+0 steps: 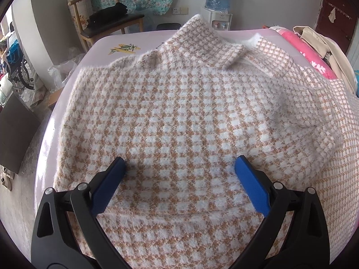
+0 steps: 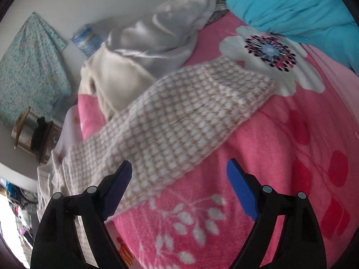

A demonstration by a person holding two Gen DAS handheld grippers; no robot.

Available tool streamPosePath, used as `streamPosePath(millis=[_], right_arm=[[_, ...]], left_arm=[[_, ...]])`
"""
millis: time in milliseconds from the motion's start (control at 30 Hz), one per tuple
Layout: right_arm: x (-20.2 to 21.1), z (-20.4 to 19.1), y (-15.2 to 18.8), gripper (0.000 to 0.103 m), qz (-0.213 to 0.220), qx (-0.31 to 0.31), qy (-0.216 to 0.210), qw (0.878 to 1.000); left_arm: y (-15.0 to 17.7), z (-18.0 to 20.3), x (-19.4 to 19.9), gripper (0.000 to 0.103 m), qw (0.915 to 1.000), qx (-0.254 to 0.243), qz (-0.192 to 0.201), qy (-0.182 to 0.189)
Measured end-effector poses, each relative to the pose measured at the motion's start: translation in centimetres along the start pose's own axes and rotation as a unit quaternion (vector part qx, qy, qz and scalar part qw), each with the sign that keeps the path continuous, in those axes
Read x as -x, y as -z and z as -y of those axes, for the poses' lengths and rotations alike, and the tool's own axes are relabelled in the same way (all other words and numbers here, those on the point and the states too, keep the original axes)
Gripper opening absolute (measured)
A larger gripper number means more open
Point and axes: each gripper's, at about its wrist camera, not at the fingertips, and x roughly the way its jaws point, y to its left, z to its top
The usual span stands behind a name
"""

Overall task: Fold large clothes
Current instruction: 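Grasp the sleeve cuff with the right gripper, then lift the sleeve and lay it across the coat body, open right gripper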

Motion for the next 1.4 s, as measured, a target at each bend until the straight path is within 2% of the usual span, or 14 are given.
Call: streamPosePath(millis=[100,400,567,767,1000,1133,1400], right_arm=[[-1.1,1.9,-1.5,0.073,-0.002,-0.042,0.003,0.999],[-4.8,3.4,-3.8,0.069,-0.010,-0.094,0.018,0.995],[-5.2,3.3,-4.1,0.067,-0.004,-0.092,0.026,0.995],[-4.8,3.8,-3.9,0.051,0.004,-0.103,0.033,0.994],[-5.2,4.6,-4.0,0.043,0.008,-0.120,0.028,0.992],[-5.0,4.2,-3.9,0.038,0.014,-0.106,0.041,0.993],[-3.4,2.8,-3.5,0.020,0.032,-0.076,0.055,0.995]], left_arm=[[0.1,-0.1,0.1,0.095,1.0000,0.000,0.002,0.000],[0.2,-0.1,0.2,0.095,1.0000,0.000,0.002,-0.001],[0.2,0.0,0.2,0.095,1.0000,0.000,0.003,-0.001],[0.3,0.0,0.2,0.095,1.0000,0.000,0.003,-0.001],[0.4,0.0,0.3,0.095,1.0000,0.000,0.004,-0.002],[0.4,0.0,0.3,0.095,1.0000,0.000,0.005,-0.002],[0.5,0.1,0.4,0.095,1.0000,0.000,0.005,-0.002]])
